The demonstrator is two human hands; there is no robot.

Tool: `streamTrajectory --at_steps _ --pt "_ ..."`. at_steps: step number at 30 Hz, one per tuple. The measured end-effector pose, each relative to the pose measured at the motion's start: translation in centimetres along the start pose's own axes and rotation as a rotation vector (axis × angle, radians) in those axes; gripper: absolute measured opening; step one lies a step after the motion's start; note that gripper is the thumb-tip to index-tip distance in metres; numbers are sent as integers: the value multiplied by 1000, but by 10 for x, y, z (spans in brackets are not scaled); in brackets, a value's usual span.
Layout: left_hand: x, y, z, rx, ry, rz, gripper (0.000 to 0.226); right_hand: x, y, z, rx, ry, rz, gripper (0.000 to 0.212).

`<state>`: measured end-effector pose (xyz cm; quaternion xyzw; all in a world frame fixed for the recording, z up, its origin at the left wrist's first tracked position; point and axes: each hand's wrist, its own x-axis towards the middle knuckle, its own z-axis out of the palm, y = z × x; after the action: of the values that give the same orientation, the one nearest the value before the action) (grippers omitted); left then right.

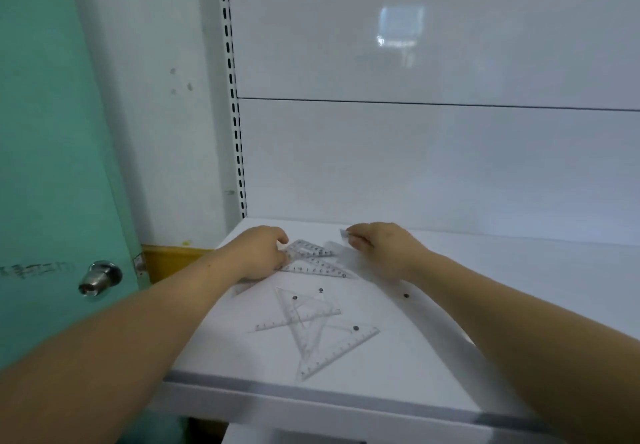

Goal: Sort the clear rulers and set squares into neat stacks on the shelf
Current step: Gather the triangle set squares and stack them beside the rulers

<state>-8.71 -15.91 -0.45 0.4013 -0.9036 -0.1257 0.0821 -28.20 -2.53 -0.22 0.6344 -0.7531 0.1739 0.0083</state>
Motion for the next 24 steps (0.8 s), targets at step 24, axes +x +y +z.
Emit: streamTrajectory --at_steps 24 --pt "-6 -2 4 -297 278 119 30 -32 6 -21 61 138 137 63"
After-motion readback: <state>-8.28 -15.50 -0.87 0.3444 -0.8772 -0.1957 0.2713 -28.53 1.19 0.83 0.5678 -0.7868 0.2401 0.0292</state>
